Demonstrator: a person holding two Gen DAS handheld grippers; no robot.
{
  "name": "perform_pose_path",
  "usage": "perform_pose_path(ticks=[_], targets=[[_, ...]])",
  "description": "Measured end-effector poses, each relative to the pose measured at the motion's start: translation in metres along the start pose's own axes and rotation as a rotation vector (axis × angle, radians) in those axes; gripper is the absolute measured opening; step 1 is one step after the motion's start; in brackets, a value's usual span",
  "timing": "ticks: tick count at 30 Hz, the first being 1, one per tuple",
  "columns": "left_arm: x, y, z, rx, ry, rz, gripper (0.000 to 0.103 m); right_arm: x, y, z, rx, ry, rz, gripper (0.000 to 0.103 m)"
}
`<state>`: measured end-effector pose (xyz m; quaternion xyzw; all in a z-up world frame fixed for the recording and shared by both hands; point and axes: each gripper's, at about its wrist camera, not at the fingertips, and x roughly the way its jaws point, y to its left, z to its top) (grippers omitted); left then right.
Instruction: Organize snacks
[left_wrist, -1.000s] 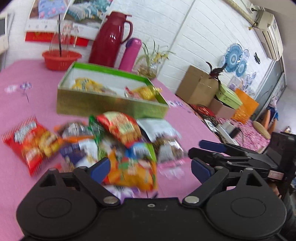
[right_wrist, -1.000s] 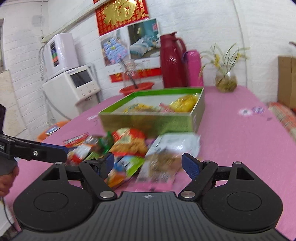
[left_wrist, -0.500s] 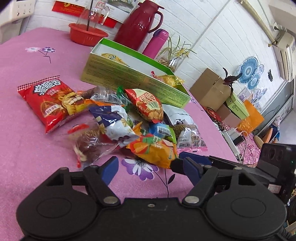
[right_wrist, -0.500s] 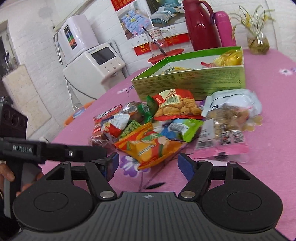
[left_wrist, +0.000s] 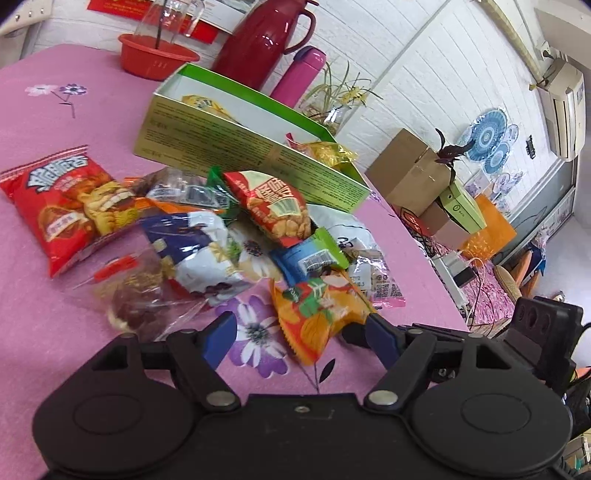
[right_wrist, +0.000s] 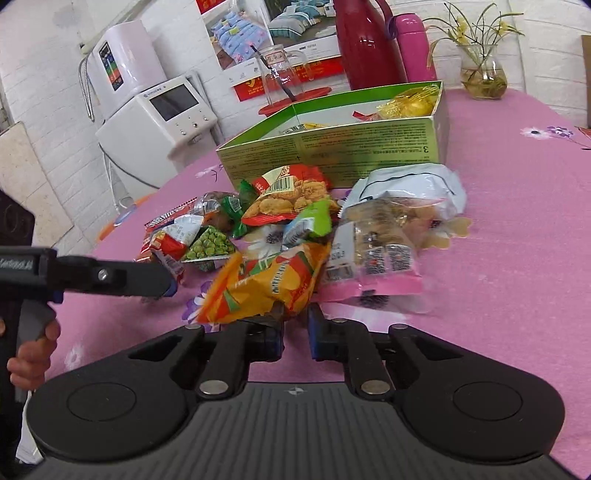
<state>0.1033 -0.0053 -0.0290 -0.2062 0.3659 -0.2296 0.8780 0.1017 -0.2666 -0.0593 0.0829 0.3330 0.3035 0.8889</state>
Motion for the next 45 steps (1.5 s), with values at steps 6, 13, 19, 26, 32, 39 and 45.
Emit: perform_pose_path(ticks=[6,13,19,26,32,39,45], targets=[[0.019,-0.002,0.003,-0.001,0.046,-0.017,0.064,-0.014,-0.001,0.004,0.0,-0.044,0.032,0.08],[0.032,0.0,0.009,-0.033,0.066,-0.033,0.056,0.001,-0.001,0.012,0.004,-0.045,0.039,0.084],[0.044,0.0,0.012,-0.032,0.057,-0.042,0.038,0.01,-0.009,0.009,0.029,-0.016,0.063,0.049],[0.053,-0.005,0.013,-0.007,0.029,-0.027,0.024,0.01,-0.011,0.007,0.002,-0.04,0.023,0.045],[0.046,-0.01,0.006,-0.009,0.008,-0.028,0.002,0.001,-0.004,0.006,-0.026,-0.069,-0.013,0.039],[0.016,-0.029,0.023,0.047,-0.075,-0.06,0.002,-0.023,0.009,0.022,-0.078,-0.165,0.002,0.038],[0.009,-0.039,0.064,0.089,-0.153,-0.059,0.002,-0.021,0.011,0.062,-0.119,-0.278,0.009,0.038]])
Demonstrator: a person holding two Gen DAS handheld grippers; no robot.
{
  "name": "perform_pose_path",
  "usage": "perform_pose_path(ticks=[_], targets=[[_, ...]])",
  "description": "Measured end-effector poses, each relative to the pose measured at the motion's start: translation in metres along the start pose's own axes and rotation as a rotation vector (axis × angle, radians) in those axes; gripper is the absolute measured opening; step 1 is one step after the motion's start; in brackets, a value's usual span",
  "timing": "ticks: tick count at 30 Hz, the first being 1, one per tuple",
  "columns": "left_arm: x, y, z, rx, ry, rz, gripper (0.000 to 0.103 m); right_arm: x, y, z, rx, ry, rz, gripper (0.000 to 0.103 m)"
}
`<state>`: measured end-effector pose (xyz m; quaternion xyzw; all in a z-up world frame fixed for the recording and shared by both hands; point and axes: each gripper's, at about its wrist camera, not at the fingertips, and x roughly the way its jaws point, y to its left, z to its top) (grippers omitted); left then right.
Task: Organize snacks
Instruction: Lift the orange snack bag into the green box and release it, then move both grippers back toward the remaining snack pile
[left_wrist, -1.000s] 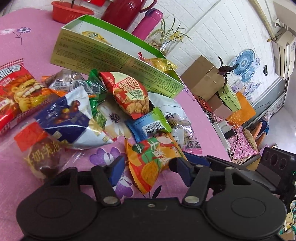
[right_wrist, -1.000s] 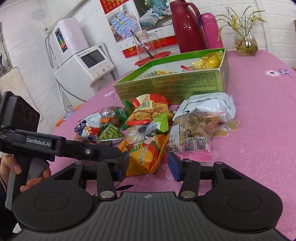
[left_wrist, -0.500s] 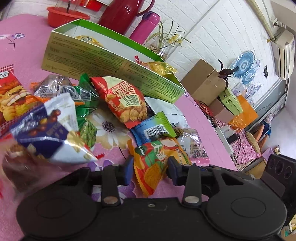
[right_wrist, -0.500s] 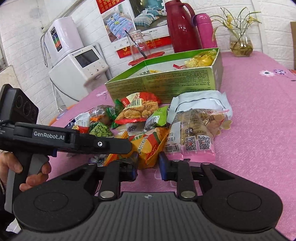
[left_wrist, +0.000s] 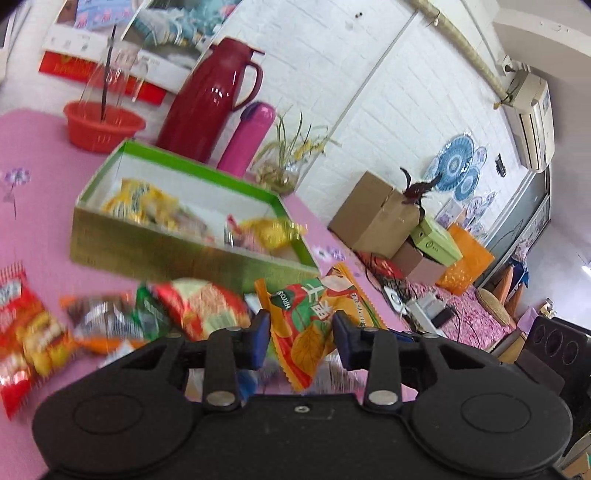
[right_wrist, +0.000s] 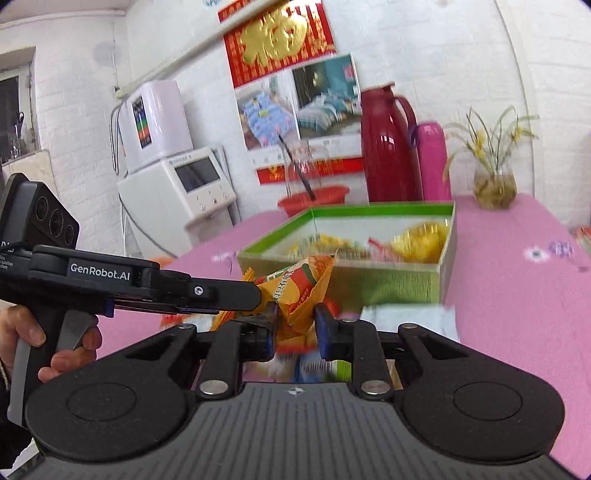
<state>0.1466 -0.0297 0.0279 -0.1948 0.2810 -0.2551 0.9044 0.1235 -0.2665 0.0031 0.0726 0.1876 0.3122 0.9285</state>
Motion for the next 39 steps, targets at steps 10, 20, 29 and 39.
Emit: perform_pose_path(ticks=[10,20,29,39], targets=[[0.039,0.028,0.065,-0.033,-0.038,0.042,0.001,0.064,-0.031,0.041,0.04,-0.087,-0.014,0.036],[0.089,0.076,0.082,-0.101,0.004,0.112,0.062,0.128,-0.051,0.038,0.032,-0.017,-0.129,0.05],[0.074,0.086,0.075,-0.096,-0.027,0.199,0.103,0.114,-0.045,0.041,-0.03,-0.03,-0.15,0.103],[0.019,0.035,0.051,0.026,-0.019,0.212,0.103,0.053,-0.015,0.031,-0.052,-0.058,-0.088,0.103]])
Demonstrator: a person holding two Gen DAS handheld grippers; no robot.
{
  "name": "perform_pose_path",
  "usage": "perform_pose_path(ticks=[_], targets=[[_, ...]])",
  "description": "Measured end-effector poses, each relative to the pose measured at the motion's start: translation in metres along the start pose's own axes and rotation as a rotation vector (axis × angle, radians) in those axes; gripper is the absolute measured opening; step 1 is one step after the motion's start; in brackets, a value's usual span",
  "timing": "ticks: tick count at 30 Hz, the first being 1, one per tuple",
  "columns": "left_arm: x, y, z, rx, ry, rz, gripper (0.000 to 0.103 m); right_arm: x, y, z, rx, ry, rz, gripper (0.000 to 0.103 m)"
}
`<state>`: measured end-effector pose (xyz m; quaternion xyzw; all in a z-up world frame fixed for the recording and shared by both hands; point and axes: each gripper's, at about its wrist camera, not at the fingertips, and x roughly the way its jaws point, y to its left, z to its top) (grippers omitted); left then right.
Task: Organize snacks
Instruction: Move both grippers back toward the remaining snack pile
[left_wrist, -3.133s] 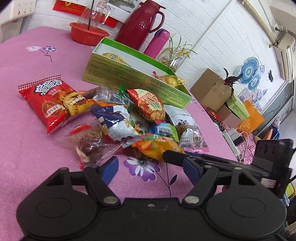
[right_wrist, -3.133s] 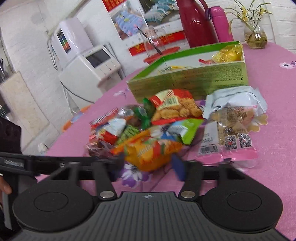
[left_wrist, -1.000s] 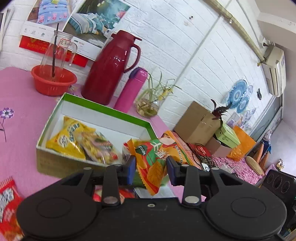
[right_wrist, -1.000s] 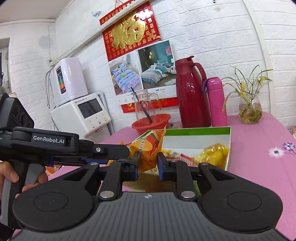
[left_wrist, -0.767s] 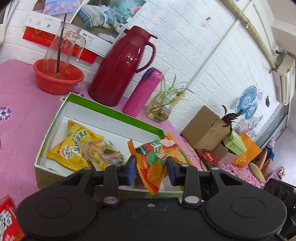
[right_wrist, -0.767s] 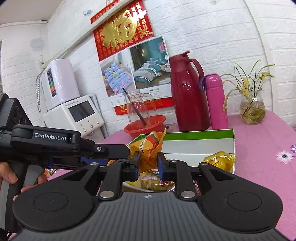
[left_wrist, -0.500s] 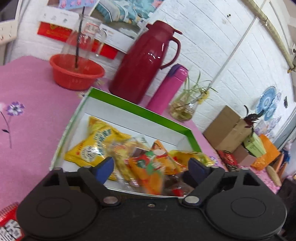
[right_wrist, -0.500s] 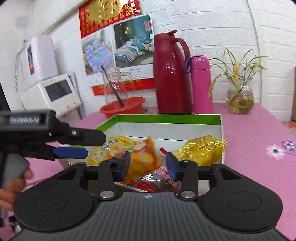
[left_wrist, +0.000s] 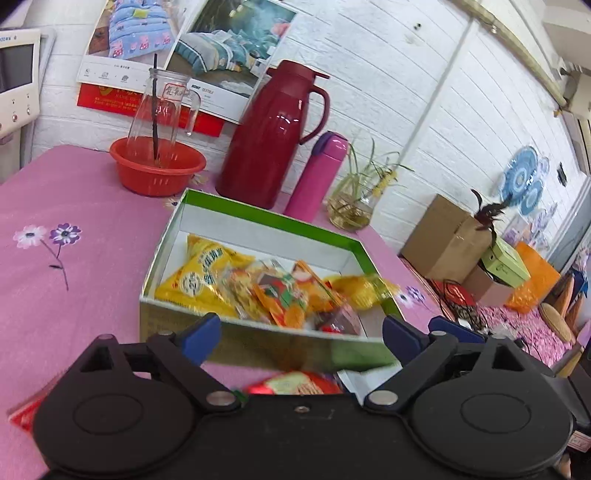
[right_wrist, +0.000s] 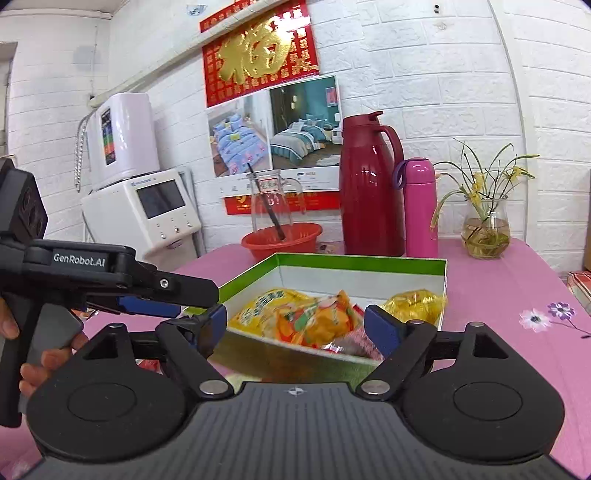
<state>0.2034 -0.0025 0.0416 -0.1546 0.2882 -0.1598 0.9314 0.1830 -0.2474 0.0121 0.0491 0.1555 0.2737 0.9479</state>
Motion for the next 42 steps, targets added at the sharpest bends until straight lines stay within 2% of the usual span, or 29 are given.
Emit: perform_pose_path(ticks=[8,13,22,26,32,38,40,42], targets=[[-0.049,-0.014,-0.064,0.061,0.047,-0.026,0.103,-0.045,0.025,-0.034,-0.02,0.035,0.015,0.103],[-0.066,-0.007,-0.098,0.052,0.094,0.0,0.103,-0.055,0.039,-0.053,-0.006,0.057,0.029,0.103],[-0.093,0.017,-0.122,0.0,0.068,0.055,0.103,-0.045,0.065,-0.077,0.0,0.148,0.037,0.103],[-0.1,0.033,-0.12,-0.032,0.048,0.075,0.103,-0.042,0.077,-0.074,-0.041,0.154,0.025,0.103],[-0.101,0.063,-0.105,-0.088,0.01,0.117,0.103,-0.03,0.087,-0.049,-0.014,0.116,0.1,0.103],[-0.085,0.106,-0.051,-0.076,-0.07,0.172,0.103,-0.009,0.11,-0.043,-0.027,0.151,0.181,0.103],[-0.071,0.122,-0.034,-0.072,-0.077,0.187,0.103,-0.004,0.119,-0.045,-0.047,0.172,0.206,0.103],[-0.052,0.137,-0.024,-0.064,-0.041,0.166,0.103,0.0,0.126,-0.047,-0.064,0.194,0.219,0.103]])
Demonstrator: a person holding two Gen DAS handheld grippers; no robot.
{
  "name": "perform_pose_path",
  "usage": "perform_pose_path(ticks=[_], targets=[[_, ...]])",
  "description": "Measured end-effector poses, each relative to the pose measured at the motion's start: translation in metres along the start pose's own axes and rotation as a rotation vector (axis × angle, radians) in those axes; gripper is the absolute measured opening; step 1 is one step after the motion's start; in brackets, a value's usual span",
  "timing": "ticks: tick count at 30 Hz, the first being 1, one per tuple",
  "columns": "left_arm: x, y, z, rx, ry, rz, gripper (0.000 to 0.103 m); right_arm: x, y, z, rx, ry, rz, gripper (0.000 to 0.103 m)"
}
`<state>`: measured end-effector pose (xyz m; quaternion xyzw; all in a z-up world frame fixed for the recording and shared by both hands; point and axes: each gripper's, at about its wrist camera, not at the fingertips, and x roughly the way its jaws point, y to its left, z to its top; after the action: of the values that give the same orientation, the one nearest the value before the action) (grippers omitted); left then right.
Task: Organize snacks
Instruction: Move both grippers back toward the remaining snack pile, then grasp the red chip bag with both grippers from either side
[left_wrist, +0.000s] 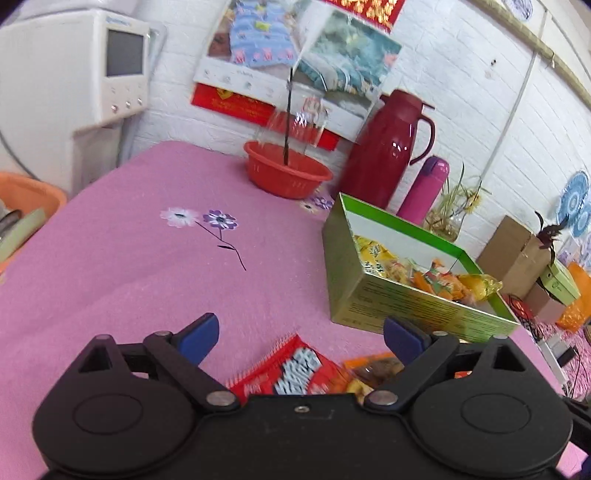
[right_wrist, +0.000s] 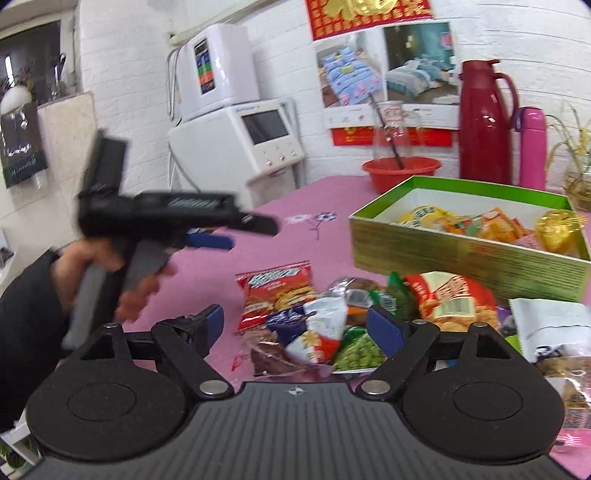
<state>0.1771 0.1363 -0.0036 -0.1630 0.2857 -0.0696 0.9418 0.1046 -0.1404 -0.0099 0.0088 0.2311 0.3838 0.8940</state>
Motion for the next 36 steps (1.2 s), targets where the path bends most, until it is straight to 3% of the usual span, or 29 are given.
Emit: perform_pose_path(ticks=[4,6,8,9,10,16,22,26,29,30,31,33,36], targets=[[0.038,0.016,-0.004,-0.029,0.133,-0.005,0.092,0.008,0.005,0.002,0.0,0.026,0.002,0.103],[0.036,0.015,-0.01,0.007,0.114,-0.016,0.092,0.01,0.006,0.003,0.009,0.027,0.015,0.103],[0.031,0.011,-0.016,0.035,0.134,-0.033,0.083,0.013,0.009,0.006,0.005,0.027,0.028,0.103],[0.028,0.009,-0.019,0.049,0.139,-0.037,0.064,0.016,0.012,0.007,-0.003,0.031,0.033,0.103],[0.023,0.005,-0.023,0.072,0.145,-0.03,0.059,0.019,0.015,0.008,-0.011,0.034,0.04,0.099],[-0.006,0.005,-0.042,0.029,0.161,-0.048,0.045,0.029,0.036,0.004,-0.05,0.064,0.142,0.086],[-0.041,0.004,-0.067,-0.025,0.157,-0.054,0.043,0.035,0.046,-0.008,-0.096,0.13,0.141,0.085],[-0.058,-0.001,-0.076,-0.04,0.16,-0.073,0.041,0.041,0.049,-0.016,-0.148,0.157,0.056,0.082],[-0.066,-0.003,-0.08,-0.039,0.146,-0.071,0.045,0.042,0.052,-0.017,-0.199,0.183,0.022,0.095],[-0.067,-0.003,-0.08,-0.038,0.142,-0.071,0.052,0.042,0.051,-0.019,-0.21,0.194,0.018,0.102],[-0.067,-0.003,-0.079,-0.039,0.137,-0.072,0.064,0.043,0.052,-0.02,-0.229,0.206,0.009,0.103],[-0.066,-0.005,-0.077,-0.038,0.126,-0.074,0.072,0.049,0.053,-0.025,-0.28,0.247,-0.027,0.103],[-0.06,-0.006,-0.076,-0.03,0.135,-0.082,0.072,0.056,0.043,-0.024,-0.217,0.259,-0.002,0.103]])
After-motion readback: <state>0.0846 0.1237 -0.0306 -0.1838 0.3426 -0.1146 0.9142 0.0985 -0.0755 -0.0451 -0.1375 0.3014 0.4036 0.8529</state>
